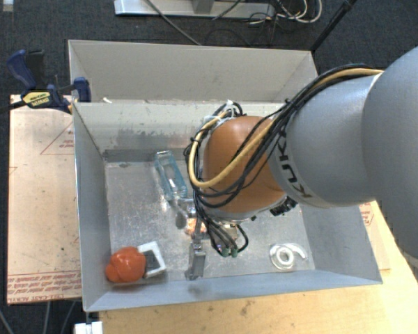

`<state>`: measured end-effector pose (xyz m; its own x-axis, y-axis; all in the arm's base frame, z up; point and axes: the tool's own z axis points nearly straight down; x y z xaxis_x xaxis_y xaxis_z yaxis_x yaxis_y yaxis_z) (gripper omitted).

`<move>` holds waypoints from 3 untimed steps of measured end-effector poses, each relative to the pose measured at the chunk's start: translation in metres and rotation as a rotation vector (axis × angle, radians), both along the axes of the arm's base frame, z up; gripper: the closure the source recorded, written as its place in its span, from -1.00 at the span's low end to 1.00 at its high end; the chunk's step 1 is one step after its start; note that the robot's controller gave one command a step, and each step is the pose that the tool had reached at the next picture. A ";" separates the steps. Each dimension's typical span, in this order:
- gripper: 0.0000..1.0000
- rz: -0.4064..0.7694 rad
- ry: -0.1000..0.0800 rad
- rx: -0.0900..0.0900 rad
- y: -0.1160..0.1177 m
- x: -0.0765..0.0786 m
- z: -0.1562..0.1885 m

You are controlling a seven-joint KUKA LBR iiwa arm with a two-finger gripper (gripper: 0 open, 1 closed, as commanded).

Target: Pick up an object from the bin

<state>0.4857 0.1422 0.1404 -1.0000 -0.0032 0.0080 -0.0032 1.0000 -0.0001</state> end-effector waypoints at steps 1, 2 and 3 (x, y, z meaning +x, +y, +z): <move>-1.00 -0.004 -0.007 0.001 -0.001 0.002 0.004; -1.00 0.088 -0.012 0.002 0.062 0.007 -0.043; -1.00 0.199 -0.009 0.002 0.085 0.002 -0.041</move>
Offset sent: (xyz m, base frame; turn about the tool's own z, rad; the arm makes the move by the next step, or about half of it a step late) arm 0.0079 0.0970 -0.0704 -0.1376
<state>0.4877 0.2277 0.0989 -0.9796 -0.2012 -0.0008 -0.2012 0.9796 0.0008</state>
